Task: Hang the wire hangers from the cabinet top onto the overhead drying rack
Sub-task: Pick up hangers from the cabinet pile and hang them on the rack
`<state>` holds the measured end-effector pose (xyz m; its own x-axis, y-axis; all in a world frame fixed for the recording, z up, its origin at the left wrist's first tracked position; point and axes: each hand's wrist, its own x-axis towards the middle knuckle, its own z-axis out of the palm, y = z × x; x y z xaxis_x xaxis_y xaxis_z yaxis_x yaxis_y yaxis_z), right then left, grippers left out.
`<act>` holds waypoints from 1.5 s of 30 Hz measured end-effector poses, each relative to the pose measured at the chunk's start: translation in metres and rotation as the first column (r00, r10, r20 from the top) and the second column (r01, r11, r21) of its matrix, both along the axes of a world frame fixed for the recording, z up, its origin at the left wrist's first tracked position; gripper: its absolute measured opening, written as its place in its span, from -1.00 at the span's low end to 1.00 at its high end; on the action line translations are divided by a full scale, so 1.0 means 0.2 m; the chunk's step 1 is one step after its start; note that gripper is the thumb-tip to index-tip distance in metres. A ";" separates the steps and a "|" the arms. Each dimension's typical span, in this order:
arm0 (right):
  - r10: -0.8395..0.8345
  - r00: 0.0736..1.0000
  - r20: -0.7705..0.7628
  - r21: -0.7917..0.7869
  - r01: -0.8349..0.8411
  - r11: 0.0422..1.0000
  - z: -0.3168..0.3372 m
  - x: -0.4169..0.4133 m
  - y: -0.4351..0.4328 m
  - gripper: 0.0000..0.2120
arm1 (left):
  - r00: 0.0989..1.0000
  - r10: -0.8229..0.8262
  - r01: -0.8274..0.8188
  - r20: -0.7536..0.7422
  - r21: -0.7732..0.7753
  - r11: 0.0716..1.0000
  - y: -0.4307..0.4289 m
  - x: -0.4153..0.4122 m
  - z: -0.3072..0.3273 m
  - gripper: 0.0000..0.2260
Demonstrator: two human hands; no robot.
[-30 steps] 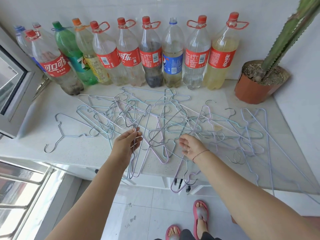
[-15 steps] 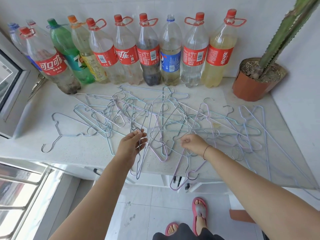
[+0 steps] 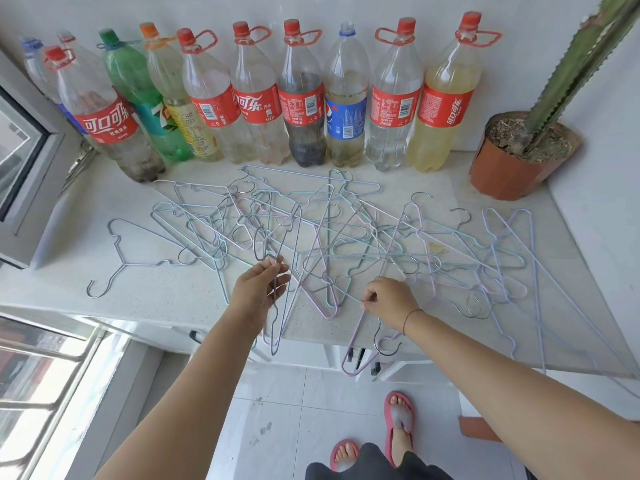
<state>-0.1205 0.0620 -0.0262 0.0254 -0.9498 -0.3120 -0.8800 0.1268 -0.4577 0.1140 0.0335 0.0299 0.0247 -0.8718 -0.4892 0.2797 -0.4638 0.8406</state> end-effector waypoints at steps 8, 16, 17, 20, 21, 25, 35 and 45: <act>-0.005 0.989 0.145 -0.070 0.015 0.997 0.09 0.02 0.04 -0.94 | 1.000 0.000 0.000 0.005 0.008 1.000 0.00 0.01 0.01 -0.92; 0.046 0.983 0.177 -0.153 -0.019 0.988 0.22 0.06 0.10 -0.97 | 0.998 -0.022 0.021 -0.053 -0.027 0.999 -0.01 -0.05 0.05 -0.86; 0.043 0.982 0.186 -0.150 -0.014 0.989 0.23 0.07 0.10 -0.96 | 0.998 -0.028 0.026 -0.050 -0.032 0.999 -0.01 -0.05 0.06 -0.86; 0.038 0.973 0.227 -0.135 -0.008 0.991 0.25 0.07 0.13 -0.98 | 0.998 -0.035 0.033 -0.046 -0.042 0.999 0.00 -0.03 0.07 -0.90; 0.038 0.968 0.247 -0.127 -0.007 0.992 0.25 0.08 0.14 -0.98 | 0.998 -0.030 0.028 -0.047 -0.043 0.999 0.01 -0.02 0.07 -0.89; 0.035 0.945 0.324 -0.105 -0.001 0.994 0.29 0.15 0.18 -0.96 | 0.998 0.003 -0.007 -0.058 -0.060 0.998 0.04 0.05 0.09 -0.81; -0.125 0.748 0.652 0.052 0.121 0.991 0.38 0.30 0.18 -0.84 | 0.995 0.090 -0.093 -0.038 -0.072 0.993 0.15 0.20 0.16 -0.90; -0.335 0.347 0.876 0.310 0.126 0.942 0.60 0.45 0.14 -0.90 | 0.968 0.227 -0.240 -0.102 -0.130 0.962 0.45 0.19 0.29 -0.92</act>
